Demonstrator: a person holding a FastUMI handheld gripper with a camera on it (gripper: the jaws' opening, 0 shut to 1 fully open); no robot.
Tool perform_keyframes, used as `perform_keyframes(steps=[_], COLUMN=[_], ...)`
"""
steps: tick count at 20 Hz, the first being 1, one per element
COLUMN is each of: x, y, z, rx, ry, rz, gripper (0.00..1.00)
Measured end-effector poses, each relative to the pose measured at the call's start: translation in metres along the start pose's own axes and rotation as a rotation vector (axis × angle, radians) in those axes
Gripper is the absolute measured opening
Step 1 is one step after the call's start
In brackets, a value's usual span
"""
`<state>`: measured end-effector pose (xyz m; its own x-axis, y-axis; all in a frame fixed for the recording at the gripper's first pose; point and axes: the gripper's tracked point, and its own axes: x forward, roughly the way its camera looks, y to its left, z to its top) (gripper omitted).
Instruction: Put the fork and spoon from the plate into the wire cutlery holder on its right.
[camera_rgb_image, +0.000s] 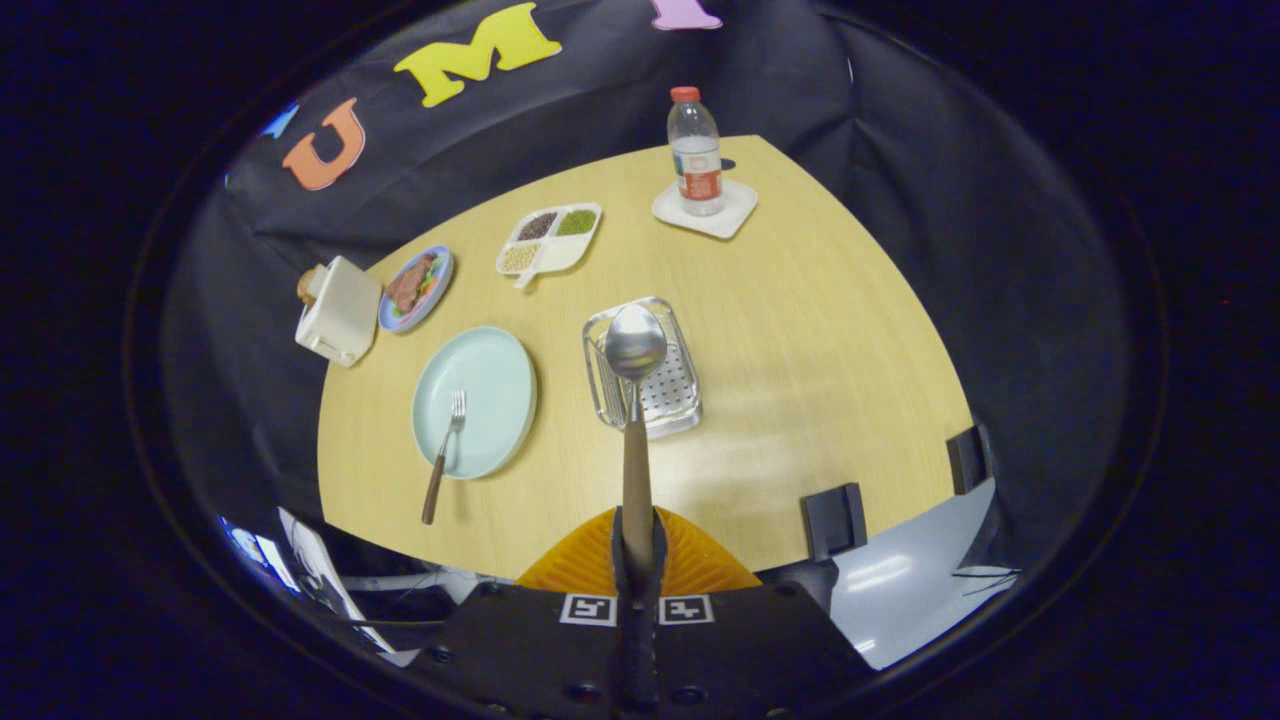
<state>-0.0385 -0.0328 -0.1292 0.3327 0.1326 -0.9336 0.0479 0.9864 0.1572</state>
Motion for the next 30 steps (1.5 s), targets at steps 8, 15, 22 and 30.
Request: perform_keyframes(steps=[8, 15, 22, 30], x=[0.002, 0.004, -0.013, -0.027], y=[-0.002, -0.005, -0.003, 0.064], z=[0.004, 0.020, 0.034, 0.021], rx=[0.003, 0.063, 0.060, 0.010], ry=[0.020, -0.012, -0.099, -0.169], rz=[-0.021, -0.019, -0.072, -0.044], gripper=[0.02, 0.07, 0.64, 0.80])
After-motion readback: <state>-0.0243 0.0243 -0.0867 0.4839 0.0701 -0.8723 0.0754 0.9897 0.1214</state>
